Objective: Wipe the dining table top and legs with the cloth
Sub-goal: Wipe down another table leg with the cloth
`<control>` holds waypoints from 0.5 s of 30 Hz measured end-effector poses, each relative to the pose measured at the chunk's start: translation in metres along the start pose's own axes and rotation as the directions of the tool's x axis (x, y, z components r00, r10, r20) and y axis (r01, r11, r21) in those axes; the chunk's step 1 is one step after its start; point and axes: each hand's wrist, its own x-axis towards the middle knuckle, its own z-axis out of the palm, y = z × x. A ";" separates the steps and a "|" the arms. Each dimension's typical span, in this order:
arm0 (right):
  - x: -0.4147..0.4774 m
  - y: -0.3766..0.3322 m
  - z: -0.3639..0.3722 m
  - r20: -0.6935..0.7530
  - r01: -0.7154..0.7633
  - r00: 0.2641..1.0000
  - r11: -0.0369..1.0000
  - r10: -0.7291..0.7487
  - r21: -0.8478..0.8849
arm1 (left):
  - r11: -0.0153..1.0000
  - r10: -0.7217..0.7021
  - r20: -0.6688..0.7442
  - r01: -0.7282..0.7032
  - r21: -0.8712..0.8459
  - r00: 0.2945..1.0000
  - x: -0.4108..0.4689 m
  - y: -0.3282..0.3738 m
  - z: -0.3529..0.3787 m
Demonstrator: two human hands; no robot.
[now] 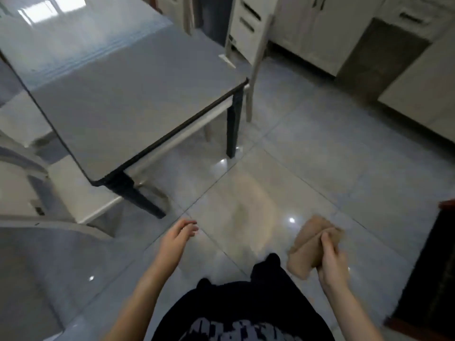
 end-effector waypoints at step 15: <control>0.181 -0.143 -0.035 0.206 0.037 0.978 0.996 -0.020 -0.077 | 0.998 0.063 0.078 -0.060 -0.031 0.995 0.073 0.120 0.198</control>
